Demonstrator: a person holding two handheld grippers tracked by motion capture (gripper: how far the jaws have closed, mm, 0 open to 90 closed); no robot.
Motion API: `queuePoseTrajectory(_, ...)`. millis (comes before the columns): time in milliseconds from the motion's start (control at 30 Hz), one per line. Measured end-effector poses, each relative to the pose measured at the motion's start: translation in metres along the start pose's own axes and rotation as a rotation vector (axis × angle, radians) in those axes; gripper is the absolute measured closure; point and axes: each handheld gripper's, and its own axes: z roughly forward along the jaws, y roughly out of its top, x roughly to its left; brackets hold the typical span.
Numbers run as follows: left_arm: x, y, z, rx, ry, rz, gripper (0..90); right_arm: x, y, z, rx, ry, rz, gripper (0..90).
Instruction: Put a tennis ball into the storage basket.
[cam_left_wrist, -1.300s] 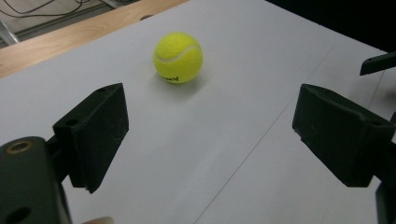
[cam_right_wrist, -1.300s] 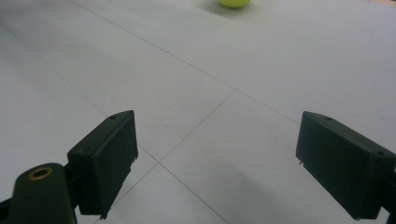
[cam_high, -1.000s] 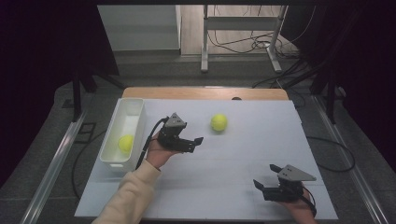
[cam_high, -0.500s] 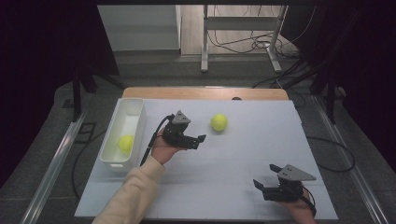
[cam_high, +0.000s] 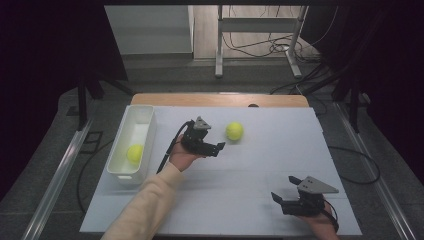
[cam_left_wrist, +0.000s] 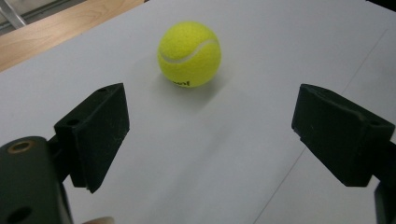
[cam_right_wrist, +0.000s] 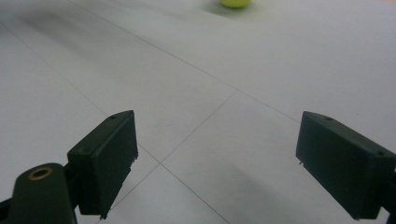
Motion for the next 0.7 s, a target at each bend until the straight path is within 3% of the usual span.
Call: queuePoseTrajectory(700,0.002,0.01,0.034,0.006,-0.006,-0.02,11.8,-0.001,0.0,0.001,0.006,-0.007,0.0,13.2)
